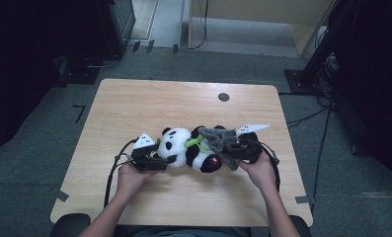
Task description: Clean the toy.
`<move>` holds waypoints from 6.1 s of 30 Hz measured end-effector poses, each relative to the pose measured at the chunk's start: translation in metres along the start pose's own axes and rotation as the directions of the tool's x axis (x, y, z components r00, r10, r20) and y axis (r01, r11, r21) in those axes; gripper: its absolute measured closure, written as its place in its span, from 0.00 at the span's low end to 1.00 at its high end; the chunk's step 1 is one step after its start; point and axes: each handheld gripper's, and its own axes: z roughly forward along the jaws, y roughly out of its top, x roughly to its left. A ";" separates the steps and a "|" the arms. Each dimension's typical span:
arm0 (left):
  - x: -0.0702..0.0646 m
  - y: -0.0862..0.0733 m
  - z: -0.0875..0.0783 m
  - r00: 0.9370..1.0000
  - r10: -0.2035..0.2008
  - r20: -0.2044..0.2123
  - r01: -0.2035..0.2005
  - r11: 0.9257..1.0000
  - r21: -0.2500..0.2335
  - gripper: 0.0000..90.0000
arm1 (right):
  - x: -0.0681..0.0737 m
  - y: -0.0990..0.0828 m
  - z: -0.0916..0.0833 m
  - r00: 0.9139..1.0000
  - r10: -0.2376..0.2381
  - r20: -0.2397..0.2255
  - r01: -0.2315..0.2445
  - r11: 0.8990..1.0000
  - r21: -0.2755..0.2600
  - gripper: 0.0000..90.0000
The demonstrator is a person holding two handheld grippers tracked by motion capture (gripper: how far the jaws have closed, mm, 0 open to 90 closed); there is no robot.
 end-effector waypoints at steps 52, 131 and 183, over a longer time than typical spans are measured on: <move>-0.001 -0.001 0.002 1.000 0.024 -0.012 -0.025 0.999 -0.047 0.21 | 0.041 0.087 -0.006 0.988 -0.143 -0.050 0.140 0.987 -0.076 0.86; -0.005 0.002 0.002 1.000 -0.002 -0.029 -0.001 0.994 -0.109 0.43 | 0.066 0.124 0.039 0.983 -0.167 -0.080 0.167 0.986 -0.008 0.87; -0.003 0.003 0.002 1.000 -0.002 -0.017 0.001 0.997 -0.078 0.44 | -0.011 0.097 0.048 0.999 -0.026 0.045 0.024 0.999 0.039 0.87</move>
